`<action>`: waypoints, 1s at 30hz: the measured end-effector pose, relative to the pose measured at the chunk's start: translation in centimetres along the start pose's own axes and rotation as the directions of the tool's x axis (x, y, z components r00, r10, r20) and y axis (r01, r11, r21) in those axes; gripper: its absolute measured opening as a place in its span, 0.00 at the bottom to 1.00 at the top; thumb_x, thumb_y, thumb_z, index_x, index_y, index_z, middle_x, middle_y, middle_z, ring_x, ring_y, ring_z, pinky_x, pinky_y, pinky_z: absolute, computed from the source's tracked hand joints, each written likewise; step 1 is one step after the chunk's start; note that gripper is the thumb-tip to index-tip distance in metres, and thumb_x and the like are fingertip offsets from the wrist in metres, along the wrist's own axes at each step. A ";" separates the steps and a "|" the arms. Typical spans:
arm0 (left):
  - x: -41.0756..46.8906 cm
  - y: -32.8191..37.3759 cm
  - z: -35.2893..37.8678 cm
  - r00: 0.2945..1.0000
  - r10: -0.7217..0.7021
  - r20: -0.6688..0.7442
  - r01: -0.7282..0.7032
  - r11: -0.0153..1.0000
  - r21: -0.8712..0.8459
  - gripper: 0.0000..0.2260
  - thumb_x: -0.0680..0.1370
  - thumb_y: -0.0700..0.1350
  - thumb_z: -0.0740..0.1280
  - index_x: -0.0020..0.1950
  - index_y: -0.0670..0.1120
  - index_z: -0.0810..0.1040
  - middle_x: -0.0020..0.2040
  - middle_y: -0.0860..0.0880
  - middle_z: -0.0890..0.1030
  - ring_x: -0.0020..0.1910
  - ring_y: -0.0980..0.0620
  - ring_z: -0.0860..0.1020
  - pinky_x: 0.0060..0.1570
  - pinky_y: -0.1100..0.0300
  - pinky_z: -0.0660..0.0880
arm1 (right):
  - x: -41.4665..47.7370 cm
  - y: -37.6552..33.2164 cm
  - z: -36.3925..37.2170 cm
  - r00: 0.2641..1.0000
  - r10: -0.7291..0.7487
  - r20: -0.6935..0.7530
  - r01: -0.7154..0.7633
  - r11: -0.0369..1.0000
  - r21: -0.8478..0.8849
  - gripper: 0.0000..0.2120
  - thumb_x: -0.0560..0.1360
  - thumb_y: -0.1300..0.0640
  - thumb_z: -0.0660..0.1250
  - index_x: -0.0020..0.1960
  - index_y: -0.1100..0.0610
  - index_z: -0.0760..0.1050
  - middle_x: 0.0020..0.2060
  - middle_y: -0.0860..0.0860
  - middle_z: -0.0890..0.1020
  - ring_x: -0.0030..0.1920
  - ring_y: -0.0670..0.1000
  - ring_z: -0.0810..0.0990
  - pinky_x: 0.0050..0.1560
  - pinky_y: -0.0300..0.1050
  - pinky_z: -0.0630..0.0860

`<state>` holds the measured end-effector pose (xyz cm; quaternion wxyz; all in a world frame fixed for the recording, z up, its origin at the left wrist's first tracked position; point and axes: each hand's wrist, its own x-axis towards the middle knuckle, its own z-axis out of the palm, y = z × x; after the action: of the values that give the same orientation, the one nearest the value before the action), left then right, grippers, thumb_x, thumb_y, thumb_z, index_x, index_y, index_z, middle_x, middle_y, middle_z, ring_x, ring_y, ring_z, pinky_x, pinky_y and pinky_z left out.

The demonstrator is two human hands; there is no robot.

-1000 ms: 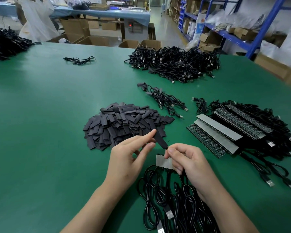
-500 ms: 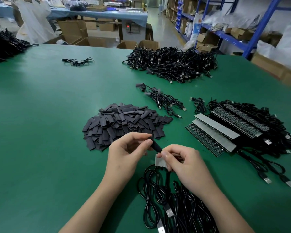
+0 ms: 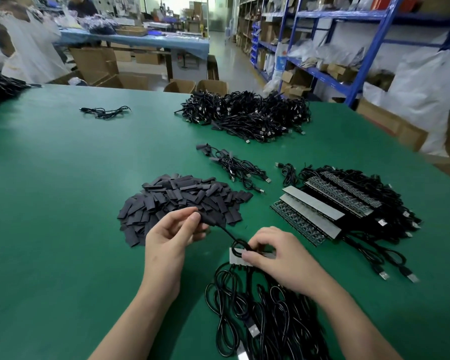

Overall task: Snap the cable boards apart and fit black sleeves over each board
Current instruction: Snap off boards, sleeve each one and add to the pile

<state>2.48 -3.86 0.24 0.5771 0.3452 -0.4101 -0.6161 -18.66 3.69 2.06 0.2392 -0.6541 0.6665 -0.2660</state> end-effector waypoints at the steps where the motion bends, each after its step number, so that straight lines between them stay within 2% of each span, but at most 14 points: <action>1: 0.0 0.1 0.0 1.000 0.001 -0.002 -0.001 1.000 -0.017 0.10 0.73 0.47 0.74 0.54 0.48 0.86 0.47 0.41 0.87 0.45 0.48 0.86 0.45 0.62 0.82 | 0.1 -0.3 -0.2 1.000 0.019 -0.005 -0.018 0.999 0.048 0.09 0.77 0.45 0.72 0.40 0.45 0.79 0.39 0.41 0.82 0.40 0.38 0.78 0.42 0.34 0.72; 2: 0.1 0.1 0.0 1.000 -0.001 -0.002 0.001 0.999 -0.034 0.14 0.73 0.48 0.74 0.58 0.47 0.84 0.48 0.42 0.87 0.47 0.48 0.86 0.46 0.62 0.82 | 0.3 -0.7 -0.5 0.999 0.037 -0.011 -0.035 0.993 0.109 0.08 0.78 0.47 0.71 0.42 0.46 0.79 0.38 0.42 0.84 0.37 0.40 0.80 0.40 0.35 0.75; 4: 0.1 0.0 0.0 1.000 -0.017 -0.004 0.017 1.000 -0.019 0.22 0.72 0.51 0.75 0.65 0.47 0.80 0.52 0.45 0.87 0.51 0.49 0.86 0.47 0.62 0.82 | 1.5 -1.2 -1.6 0.997 0.056 -0.060 -0.044 0.982 0.182 0.07 0.80 0.51 0.70 0.43 0.48 0.80 0.39 0.45 0.86 0.37 0.44 0.85 0.44 0.43 0.83; 6: 0.0 -0.2 0.2 1.000 -0.017 0.006 0.016 0.993 0.121 0.21 0.73 0.51 0.75 0.66 0.49 0.79 0.53 0.50 0.87 0.52 0.52 0.85 0.47 0.63 0.81 | 3.7 -1.6 -3.1 0.986 0.048 -0.161 -0.025 0.989 0.144 0.06 0.81 0.54 0.69 0.45 0.50 0.79 0.37 0.45 0.86 0.34 0.46 0.85 0.36 0.48 0.84; 8: -0.2 -0.7 0.3 0.996 0.027 0.085 -0.055 0.937 0.346 0.17 0.74 0.52 0.74 0.62 0.52 0.80 0.51 0.55 0.85 0.51 0.55 0.84 0.48 0.64 0.80 | 7.0 -2.1 -4.6 0.962 0.015 -0.272 -0.007 1.000 0.031 0.06 0.81 0.52 0.69 0.45 0.49 0.79 0.34 0.45 0.85 0.30 0.45 0.84 0.28 0.42 0.80; 10: -0.3 -1.1 0.3 0.972 0.078 0.223 -0.191 0.815 0.548 0.14 0.75 0.53 0.74 0.60 0.55 0.81 0.50 0.58 0.82 0.51 0.59 0.81 0.49 0.68 0.77 | 10.9 -2.4 -6.0 0.942 -0.005 -0.335 -0.015 0.998 -0.056 0.05 0.81 0.51 0.69 0.47 0.50 0.79 0.33 0.47 0.85 0.29 0.45 0.83 0.29 0.39 0.77; 13: -0.5 -1.4 0.2 0.904 0.054 0.424 -0.380 0.558 0.738 0.16 0.77 0.61 0.71 0.63 0.57 0.80 0.56 0.65 0.75 0.58 0.63 0.75 0.56 0.72 0.71 | 16.2 -2.9 -8.0 0.944 0.003 -0.331 -0.061 0.984 -0.166 0.10 0.81 0.47 0.69 0.55 0.54 0.80 0.37 0.46 0.84 0.34 0.47 0.83 0.36 0.46 0.81; 16: -0.7 -1.6 0.0 0.866 0.001 0.500 -0.466 0.365 0.806 0.24 0.76 0.69 0.65 0.66 0.57 0.80 0.58 0.63 0.72 0.62 0.63 0.69 0.64 0.65 0.69 | 18.8 -3.3 -8.6 0.967 0.046 -0.251 -0.129 0.937 -0.325 0.19 0.81 0.42 0.67 0.65 0.54 0.76 0.50 0.48 0.81 0.47 0.52 0.81 0.50 0.51 0.80; 17: -0.8 -1.6 -0.1 0.861 -0.006 0.509 -0.481 0.317 0.818 0.26 0.76 0.72 0.62 0.66 0.58 0.80 0.58 0.63 0.72 0.62 0.62 0.68 0.64 0.63 0.69 | 18.8 -3.3 -8.3 0.972 0.033 -0.234 -0.118 0.925 -0.361 0.19 0.82 0.43 0.66 0.65 0.54 0.76 0.52 0.50 0.81 0.49 0.53 0.81 0.52 0.52 0.80; 19: -0.8 -1.6 0.0 0.862 -0.031 0.506 -0.482 0.264 0.836 0.31 0.74 0.77 0.57 0.64 0.58 0.82 0.56 0.62 0.72 0.61 0.61 0.68 0.63 0.61 0.69 | 17.6 -3.5 -7.0 0.979 -0.036 -0.198 -0.049 0.912 -0.407 0.14 0.82 0.44 0.66 0.60 0.53 0.79 0.52 0.51 0.81 0.50 0.52 0.81 0.48 0.49 0.79; 21: -0.8 -1.5 0.0 0.862 -0.051 0.505 -0.478 0.252 0.841 0.31 0.73 0.77 0.59 0.62 0.58 0.82 0.55 0.62 0.72 0.60 0.60 0.68 0.63 0.59 0.69 | 15.3 -3.5 -5.2 0.987 -0.085 -0.136 0.026 0.921 -0.388 0.09 0.81 0.46 0.67 0.54 0.51 0.81 0.50 0.48 0.81 0.48 0.50 0.80 0.42 0.43 0.74; 23: -0.7 -1.5 0.0 0.859 -0.060 0.509 -0.475 0.276 0.835 0.28 0.72 0.75 0.64 0.61 0.57 0.82 0.55 0.61 0.73 0.59 0.59 0.69 0.62 0.58 0.70 | 12.5 -3.5 -3.4 0.993 -0.090 -0.081 0.060 0.947 -0.315 0.08 0.81 0.46 0.68 0.52 0.49 0.81 0.47 0.45 0.81 0.46 0.46 0.80 0.42 0.42 0.73; 26: -0.7 -1.1 0.1 0.868 -0.062 0.492 -0.426 0.416 0.803 0.22 0.71 0.68 0.72 0.57 0.56 0.81 0.53 0.62 0.76 0.57 0.62 0.72 0.60 0.61 0.71 | 8.1 -2.6 -1.4 0.999 -0.034 -0.001 0.033 0.985 -0.168 0.08 0.80 0.44 0.67 0.51 0.47 0.82 0.45 0.41 0.83 0.45 0.42 0.81 0.46 0.42 0.78; 30: -0.9 -0.9 0.1 0.894 -0.031 0.447 -0.346 0.586 0.733 0.15 0.70 0.56 0.80 0.52 0.59 0.81 0.48 0.62 0.81 0.51 0.60 0.79 0.51 0.67 0.74 | 3.6 -1.0 0.2 0.997 0.052 0.060 -0.049 0.997 -0.057 0.10 0.80 0.41 0.66 0.46 0.44 0.81 0.42 0.43 0.84 0.43 0.43 0.81 0.45 0.40 0.76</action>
<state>2.06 -2.97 -0.61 0.3149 0.3882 -0.7828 -0.3707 -17.89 0.10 2.68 0.2481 -0.6513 0.6822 -0.2211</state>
